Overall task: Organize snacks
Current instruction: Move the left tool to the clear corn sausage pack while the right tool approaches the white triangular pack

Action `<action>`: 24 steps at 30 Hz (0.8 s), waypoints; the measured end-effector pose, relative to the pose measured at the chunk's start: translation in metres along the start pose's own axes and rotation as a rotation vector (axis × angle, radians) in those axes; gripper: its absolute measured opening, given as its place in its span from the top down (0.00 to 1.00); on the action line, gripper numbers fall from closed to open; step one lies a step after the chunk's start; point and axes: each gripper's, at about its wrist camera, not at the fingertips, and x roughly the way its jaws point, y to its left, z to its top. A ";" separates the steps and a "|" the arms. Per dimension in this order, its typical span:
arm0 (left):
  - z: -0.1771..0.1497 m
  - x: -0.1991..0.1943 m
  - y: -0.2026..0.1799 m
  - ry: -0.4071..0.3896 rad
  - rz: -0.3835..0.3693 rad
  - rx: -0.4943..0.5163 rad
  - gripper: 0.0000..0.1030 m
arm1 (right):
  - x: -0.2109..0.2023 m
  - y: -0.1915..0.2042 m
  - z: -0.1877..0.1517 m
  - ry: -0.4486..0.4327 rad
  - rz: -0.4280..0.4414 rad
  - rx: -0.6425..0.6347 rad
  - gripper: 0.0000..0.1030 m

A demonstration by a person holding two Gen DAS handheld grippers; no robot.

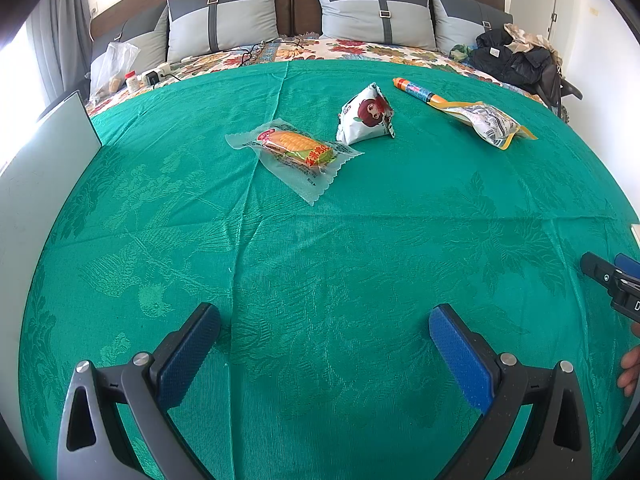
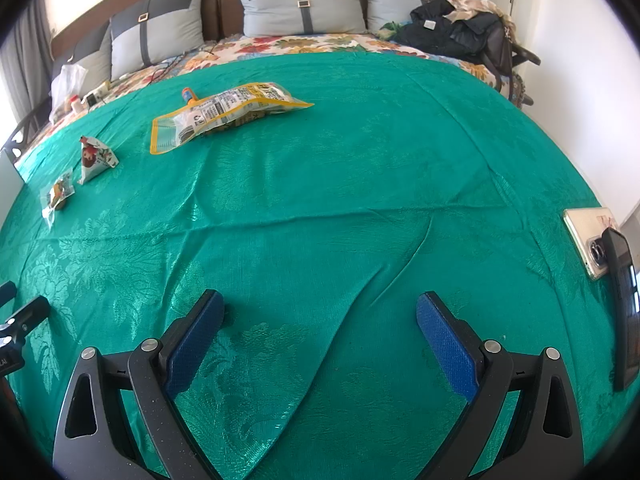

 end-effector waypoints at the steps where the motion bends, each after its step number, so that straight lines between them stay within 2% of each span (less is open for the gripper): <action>1: 0.000 0.000 0.000 0.000 0.001 0.000 0.00 | 0.000 0.000 0.000 0.000 0.000 0.000 0.04; 6: 0.001 0.000 0.000 0.000 0.001 -0.002 0.00 | 0.000 0.000 0.000 0.001 -0.001 -0.001 0.04; 9: 0.012 0.003 0.003 0.057 -0.020 -0.003 0.00 | 0.000 0.000 0.000 0.001 -0.001 -0.001 0.04; 12: 0.047 0.006 0.019 0.042 -0.061 -0.101 0.00 | 0.000 0.000 0.000 0.001 -0.002 -0.001 0.04; 15: 0.088 0.016 0.038 0.034 -0.052 -0.233 0.00 | 0.000 0.000 0.000 0.001 -0.002 -0.001 0.04; 19: 0.119 0.066 0.056 0.206 0.032 -0.334 0.02 | 0.000 0.000 0.001 0.001 -0.001 -0.001 0.04; 20: 0.122 0.073 0.058 0.215 0.054 -0.338 0.02 | 0.000 0.000 0.000 0.001 -0.001 -0.001 0.04; 21: 0.125 0.074 0.056 0.199 0.086 -0.314 0.06 | 0.000 0.000 0.001 0.001 -0.001 -0.001 0.04; 23: 0.127 0.074 0.050 0.191 0.117 -0.239 0.25 | 0.000 0.000 0.001 0.001 -0.001 -0.001 0.04; 24: 0.125 0.069 0.046 0.164 0.103 -0.187 0.57 | 0.000 0.000 0.001 0.002 -0.001 -0.001 0.04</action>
